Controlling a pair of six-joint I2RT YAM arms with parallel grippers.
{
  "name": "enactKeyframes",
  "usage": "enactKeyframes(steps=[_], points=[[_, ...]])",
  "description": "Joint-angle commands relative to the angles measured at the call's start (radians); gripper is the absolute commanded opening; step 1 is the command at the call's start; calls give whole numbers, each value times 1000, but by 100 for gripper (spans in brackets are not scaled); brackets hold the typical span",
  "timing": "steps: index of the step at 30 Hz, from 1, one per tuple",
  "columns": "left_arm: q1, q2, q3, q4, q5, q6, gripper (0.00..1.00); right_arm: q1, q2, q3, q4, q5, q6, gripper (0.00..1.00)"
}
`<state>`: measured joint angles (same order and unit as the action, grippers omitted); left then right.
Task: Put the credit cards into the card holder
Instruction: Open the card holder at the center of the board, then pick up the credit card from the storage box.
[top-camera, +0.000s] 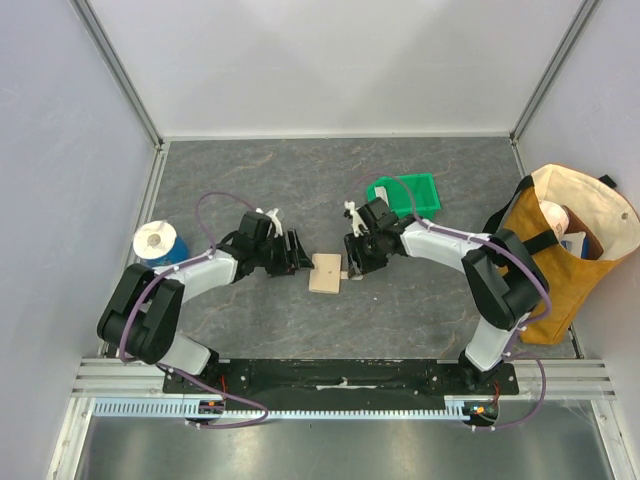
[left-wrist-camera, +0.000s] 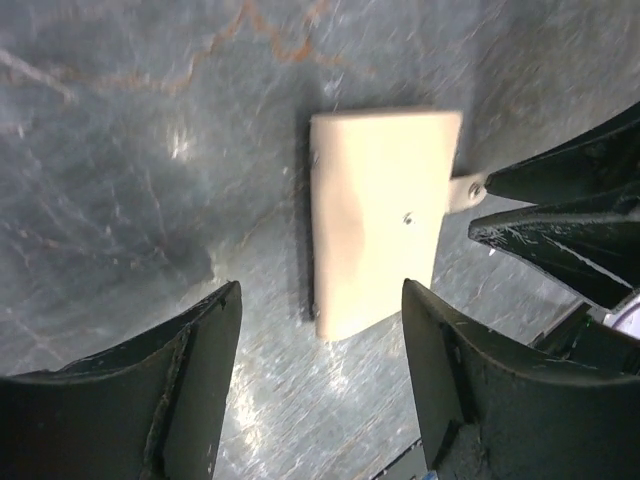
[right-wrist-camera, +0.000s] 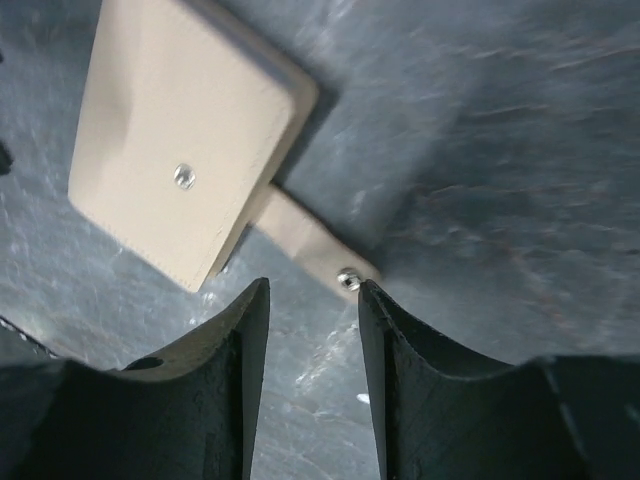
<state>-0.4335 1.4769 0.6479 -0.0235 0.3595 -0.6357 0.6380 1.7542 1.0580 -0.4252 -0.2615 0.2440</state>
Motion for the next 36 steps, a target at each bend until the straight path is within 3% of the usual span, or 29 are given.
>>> enactKeyframes(steps=[1,8,12,16,22,36], points=[[-2,11,108,-35,-39,65,71,-44,-18,37,63,10,75,49],[-5,2,199,-85,-105,82,82,-47,-105,3,227,47,215,49],[-7,23,274,-76,-100,82,88,-90,-154,72,214,131,198,61],[-5,124,403,-52,-38,74,89,-171,-131,169,184,156,198,61],[-5,314,582,7,31,48,85,-274,-21,307,138,173,181,73],[-16,661,782,299,176,-137,74,-405,237,510,82,82,146,85]])
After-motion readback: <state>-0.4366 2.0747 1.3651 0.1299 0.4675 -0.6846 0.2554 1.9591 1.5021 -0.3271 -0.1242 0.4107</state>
